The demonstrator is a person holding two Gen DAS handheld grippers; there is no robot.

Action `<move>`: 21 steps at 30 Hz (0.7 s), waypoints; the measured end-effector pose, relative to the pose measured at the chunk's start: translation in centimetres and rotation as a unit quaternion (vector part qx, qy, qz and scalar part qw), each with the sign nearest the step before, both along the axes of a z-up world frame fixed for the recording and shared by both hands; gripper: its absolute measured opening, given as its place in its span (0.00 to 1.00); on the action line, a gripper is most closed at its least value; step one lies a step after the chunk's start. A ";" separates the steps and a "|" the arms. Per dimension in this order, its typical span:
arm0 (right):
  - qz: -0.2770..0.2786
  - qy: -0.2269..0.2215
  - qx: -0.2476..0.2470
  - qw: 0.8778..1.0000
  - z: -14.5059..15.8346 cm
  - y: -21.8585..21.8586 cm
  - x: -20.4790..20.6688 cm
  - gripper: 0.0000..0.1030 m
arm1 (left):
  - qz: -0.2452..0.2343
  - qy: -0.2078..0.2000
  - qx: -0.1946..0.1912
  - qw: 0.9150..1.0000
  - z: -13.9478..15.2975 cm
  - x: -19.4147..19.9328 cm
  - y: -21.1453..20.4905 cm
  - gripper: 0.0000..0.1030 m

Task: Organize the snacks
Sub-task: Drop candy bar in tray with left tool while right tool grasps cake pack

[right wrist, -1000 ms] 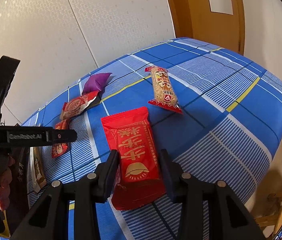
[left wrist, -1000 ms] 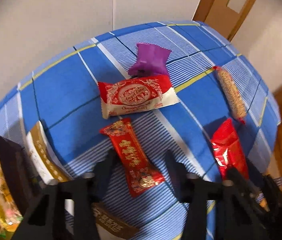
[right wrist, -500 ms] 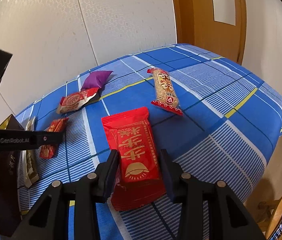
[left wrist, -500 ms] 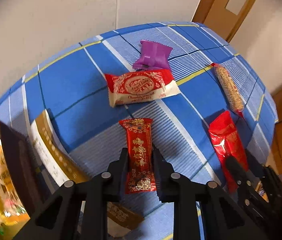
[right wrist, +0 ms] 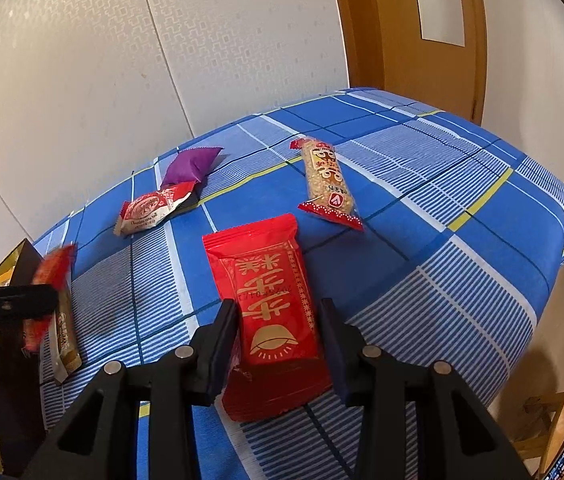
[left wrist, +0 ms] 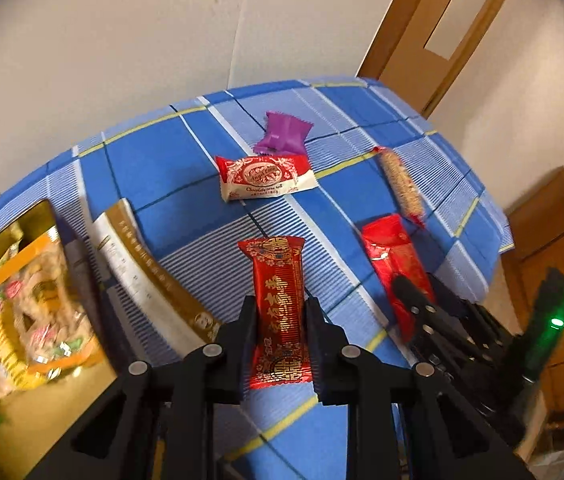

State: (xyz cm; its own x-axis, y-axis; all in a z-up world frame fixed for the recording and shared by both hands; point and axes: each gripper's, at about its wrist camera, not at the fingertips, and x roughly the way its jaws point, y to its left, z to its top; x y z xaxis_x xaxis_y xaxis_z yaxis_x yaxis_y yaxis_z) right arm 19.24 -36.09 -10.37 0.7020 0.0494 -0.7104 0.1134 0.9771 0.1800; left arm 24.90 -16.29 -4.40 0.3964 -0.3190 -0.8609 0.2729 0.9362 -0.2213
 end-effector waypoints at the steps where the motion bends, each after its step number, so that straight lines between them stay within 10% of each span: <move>1: 0.000 -0.001 -0.001 1.000 0.0 0.0 0.0 0.40 | 0.003 -0.002 -0.007 1.000 0.4 -0.4 0.4 0.22; 21: -0.017 -0.014 0.062 0.998 -0.1 -1.4 -0.3 0.39 | 0.070 -0.106 -0.031 0.991 4.6 -10.6 10.9 0.23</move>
State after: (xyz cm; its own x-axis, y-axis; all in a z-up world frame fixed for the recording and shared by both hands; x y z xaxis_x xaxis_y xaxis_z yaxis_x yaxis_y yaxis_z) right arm 18.89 -37.48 -10.51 0.7247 0.1124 -0.6798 0.1385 0.9427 0.3035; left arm 14.35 -5.39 0.18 0.6099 -0.2980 -0.7343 0.1877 0.9546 -0.2314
